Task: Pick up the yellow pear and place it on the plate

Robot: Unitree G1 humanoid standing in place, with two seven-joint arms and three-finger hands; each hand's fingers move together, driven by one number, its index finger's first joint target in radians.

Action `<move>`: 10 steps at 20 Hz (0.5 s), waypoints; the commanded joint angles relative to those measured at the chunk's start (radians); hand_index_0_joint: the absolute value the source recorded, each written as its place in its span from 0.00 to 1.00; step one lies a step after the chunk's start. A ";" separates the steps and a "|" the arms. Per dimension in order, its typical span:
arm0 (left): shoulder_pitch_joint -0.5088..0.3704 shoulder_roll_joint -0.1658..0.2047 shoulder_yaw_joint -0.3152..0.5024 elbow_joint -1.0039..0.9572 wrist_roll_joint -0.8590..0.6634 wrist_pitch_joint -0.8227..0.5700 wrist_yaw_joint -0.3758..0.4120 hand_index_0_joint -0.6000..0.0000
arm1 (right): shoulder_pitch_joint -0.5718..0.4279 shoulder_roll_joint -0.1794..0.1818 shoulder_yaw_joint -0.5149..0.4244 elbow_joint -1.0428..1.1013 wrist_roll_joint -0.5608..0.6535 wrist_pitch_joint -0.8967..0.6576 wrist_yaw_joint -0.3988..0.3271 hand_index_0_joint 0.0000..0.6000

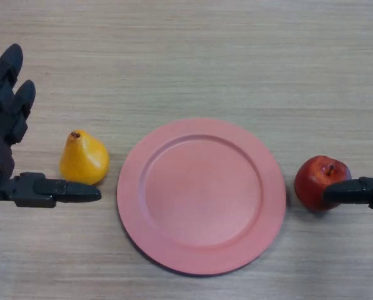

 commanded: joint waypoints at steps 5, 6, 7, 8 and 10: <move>-0.039 0.038 0.038 0.014 0.039 -0.139 0.005 1.00 | -0.042 -0.031 -0.045 -0.009 -0.006 -0.133 0.010 0.00; -0.041 0.037 0.034 0.027 0.051 -0.158 0.007 1.00 | -0.040 -0.031 -0.047 -0.011 0.005 -0.131 0.008 0.00; -0.044 0.039 0.036 0.041 0.054 -0.169 0.007 1.00 | -0.036 -0.030 -0.044 -0.011 0.002 -0.137 0.007 0.00; -0.049 0.043 0.039 0.057 0.060 -0.184 0.009 1.00 | -0.035 -0.029 -0.044 -0.009 0.001 -0.140 0.006 0.00; -0.068 0.057 0.042 0.120 0.085 -0.246 0.013 1.00 | -0.044 -0.037 -0.052 -0.009 0.007 -0.129 0.006 0.00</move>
